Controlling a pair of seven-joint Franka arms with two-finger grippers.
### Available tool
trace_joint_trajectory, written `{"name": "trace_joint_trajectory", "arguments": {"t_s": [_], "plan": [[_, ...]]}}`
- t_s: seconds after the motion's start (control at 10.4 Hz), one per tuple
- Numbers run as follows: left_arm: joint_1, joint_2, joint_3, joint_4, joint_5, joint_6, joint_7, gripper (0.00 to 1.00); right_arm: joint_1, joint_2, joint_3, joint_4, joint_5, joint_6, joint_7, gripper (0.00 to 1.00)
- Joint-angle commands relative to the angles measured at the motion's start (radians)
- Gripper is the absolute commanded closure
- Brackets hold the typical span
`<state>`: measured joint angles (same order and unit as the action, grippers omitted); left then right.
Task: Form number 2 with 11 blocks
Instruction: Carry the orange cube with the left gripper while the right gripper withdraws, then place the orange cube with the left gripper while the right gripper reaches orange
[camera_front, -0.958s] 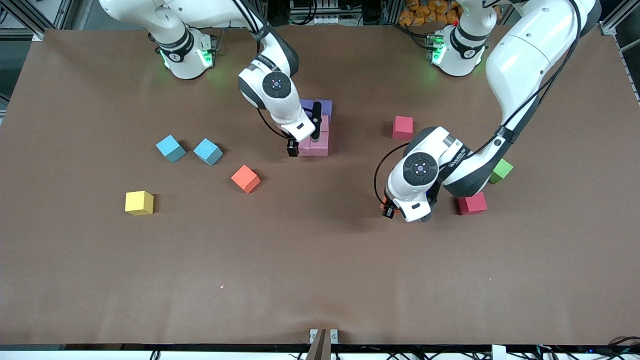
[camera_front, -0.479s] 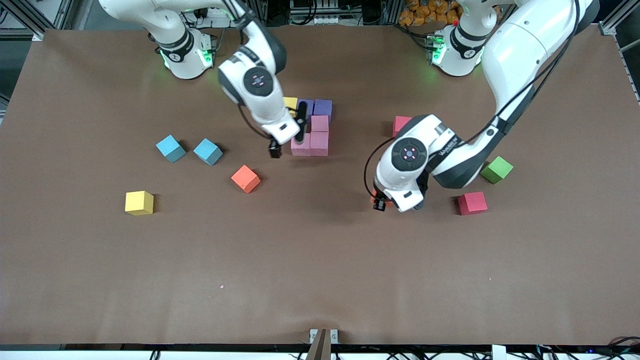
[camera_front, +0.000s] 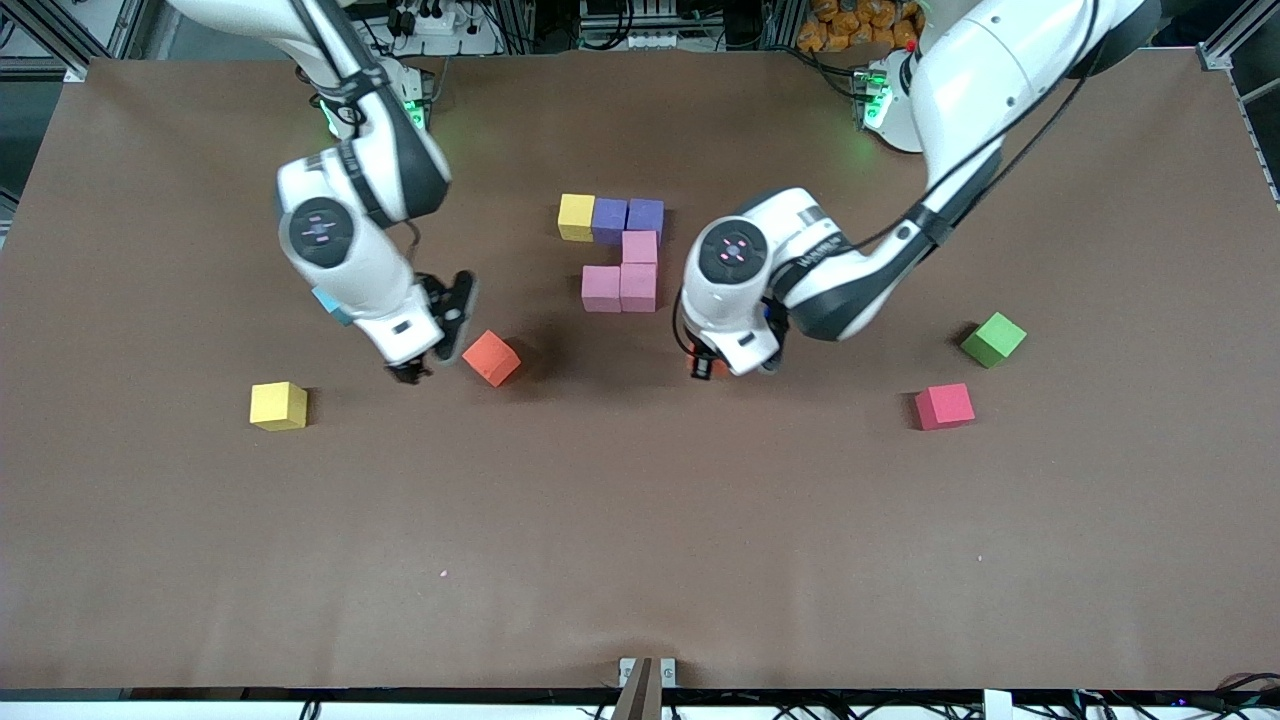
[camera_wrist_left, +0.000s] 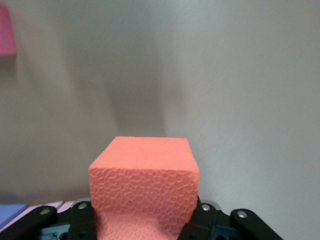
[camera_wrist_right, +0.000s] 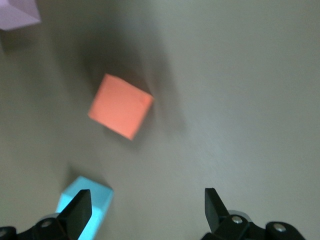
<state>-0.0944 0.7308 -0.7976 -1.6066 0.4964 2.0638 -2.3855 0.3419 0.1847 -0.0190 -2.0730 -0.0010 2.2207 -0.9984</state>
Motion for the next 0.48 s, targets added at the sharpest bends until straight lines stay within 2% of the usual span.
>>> {"name": "trace_joint_trajectory", "arguments": {"t_s": [0.0,0.19,0.38], "plan": [[-0.098,0.007,0.011,0.046,-0.01,-0.017,-0.095,0.54,-0.12,-0.051,0.005,-0.007,-0.016,-0.036,-0.011,0.0],[-0.21,0.029,0.065,0.1,-0.012,-0.017,-0.179,0.53,-0.208,-0.045,0.005,-0.018,-0.007,0.014,0.01,0.0],[-0.301,0.032,0.116,0.134,-0.019,-0.014,-0.248,0.53,-0.263,-0.042,0.005,-0.03,-0.007,0.048,0.18,0.0]]}}
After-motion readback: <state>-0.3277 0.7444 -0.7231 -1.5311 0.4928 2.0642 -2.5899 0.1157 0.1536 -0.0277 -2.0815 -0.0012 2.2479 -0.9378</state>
